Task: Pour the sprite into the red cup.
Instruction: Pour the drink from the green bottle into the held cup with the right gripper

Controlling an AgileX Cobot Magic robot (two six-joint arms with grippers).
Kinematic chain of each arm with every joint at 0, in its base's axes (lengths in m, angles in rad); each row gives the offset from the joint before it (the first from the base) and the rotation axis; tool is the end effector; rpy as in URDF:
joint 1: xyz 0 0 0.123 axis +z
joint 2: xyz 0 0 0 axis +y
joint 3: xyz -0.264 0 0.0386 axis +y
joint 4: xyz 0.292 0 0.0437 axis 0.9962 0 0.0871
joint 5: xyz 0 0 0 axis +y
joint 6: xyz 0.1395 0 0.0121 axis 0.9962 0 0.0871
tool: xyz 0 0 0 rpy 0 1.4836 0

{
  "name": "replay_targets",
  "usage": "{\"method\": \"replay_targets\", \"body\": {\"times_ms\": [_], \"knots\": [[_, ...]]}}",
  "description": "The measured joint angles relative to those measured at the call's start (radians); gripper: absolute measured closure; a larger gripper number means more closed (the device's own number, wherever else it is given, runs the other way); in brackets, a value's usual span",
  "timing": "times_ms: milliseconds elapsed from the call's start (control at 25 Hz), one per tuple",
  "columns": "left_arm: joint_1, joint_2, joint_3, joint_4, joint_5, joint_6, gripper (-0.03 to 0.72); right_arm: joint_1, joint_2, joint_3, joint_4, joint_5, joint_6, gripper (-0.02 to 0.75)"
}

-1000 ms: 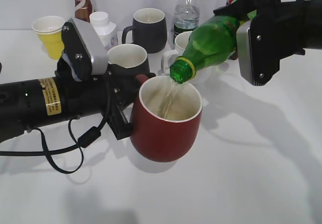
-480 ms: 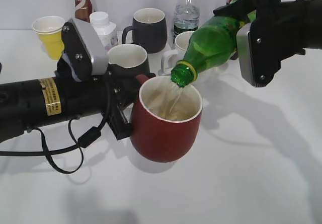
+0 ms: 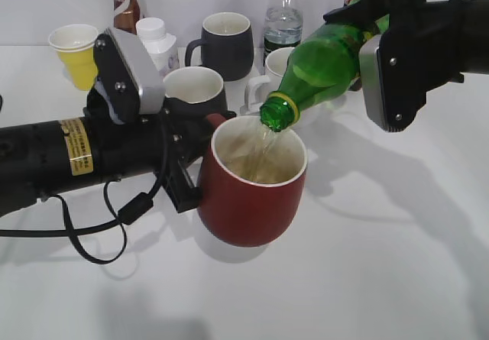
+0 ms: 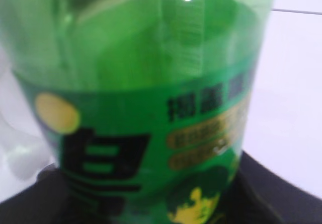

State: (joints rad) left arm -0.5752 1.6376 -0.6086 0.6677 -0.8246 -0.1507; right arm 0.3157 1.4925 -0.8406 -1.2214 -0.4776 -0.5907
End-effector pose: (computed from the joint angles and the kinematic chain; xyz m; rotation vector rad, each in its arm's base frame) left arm 0.2720 -0.2521 0.1267 1.0949 1.4554 -0.5920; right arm 0.3551 0.1795 0.1988 -1.8211 0.7184 -0.5358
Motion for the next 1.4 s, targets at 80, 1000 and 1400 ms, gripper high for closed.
{"method": "replay_targets", "body": {"times_ms": [80,1000,1400], "knots": [[0.0,0.0,0.0,0.0,0.0,0.0,0.642,0.0,0.0,0.0,0.0,-0.001,-0.002,0.334],[0.0,0.0,0.0,-0.002,-0.008,0.002,0.642,0.0,0.0,-0.003,0.07,-0.004,0.053,0.334],[0.022,-0.09,0.0,-0.153,0.027,0.036,0.642,0.0,0.0,-0.003,0.087,-0.078,0.465,0.334]]}}
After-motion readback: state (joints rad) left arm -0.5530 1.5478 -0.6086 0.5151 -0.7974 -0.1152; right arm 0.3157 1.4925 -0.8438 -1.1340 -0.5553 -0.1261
